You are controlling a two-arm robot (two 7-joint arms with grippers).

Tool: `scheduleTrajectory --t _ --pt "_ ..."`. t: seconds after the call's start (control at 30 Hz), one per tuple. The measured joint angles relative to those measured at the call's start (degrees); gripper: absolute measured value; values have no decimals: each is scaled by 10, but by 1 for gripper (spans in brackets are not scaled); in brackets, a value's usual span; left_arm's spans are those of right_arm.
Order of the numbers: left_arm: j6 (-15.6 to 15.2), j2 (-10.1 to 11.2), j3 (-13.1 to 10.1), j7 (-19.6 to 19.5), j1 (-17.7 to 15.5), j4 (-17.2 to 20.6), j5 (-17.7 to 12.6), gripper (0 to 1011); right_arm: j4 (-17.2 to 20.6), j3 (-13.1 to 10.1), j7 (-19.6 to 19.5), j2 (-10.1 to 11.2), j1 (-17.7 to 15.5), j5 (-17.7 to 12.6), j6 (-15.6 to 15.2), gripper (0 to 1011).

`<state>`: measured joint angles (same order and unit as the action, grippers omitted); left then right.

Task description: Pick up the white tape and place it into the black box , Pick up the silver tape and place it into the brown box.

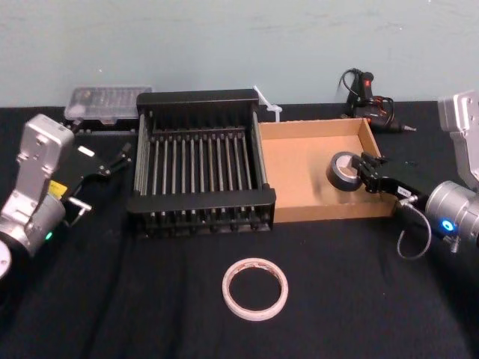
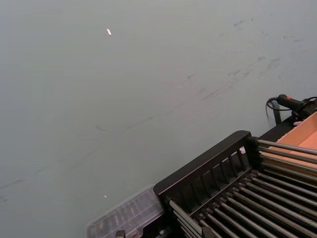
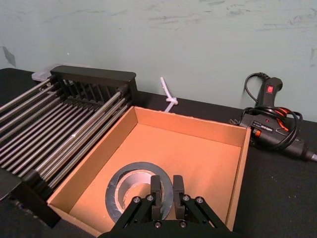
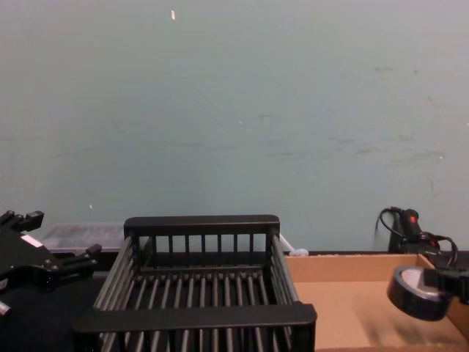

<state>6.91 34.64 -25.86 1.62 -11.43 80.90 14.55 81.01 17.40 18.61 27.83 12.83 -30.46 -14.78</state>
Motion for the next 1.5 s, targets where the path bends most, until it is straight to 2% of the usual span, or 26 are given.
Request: scheduleTrajectory --t 0.93,1.37,1.5 --pt "0 0 0 0 0 0 0 1001 -132 22 16 -53 103 41 3 156" --pt "0 0 0 0 0 0 0 1001 -127 21 14 -51 98 40 3 158" --pt "0 0 0 0 0 0 0 1001 -126 21 14 -51 98 39 3 241"
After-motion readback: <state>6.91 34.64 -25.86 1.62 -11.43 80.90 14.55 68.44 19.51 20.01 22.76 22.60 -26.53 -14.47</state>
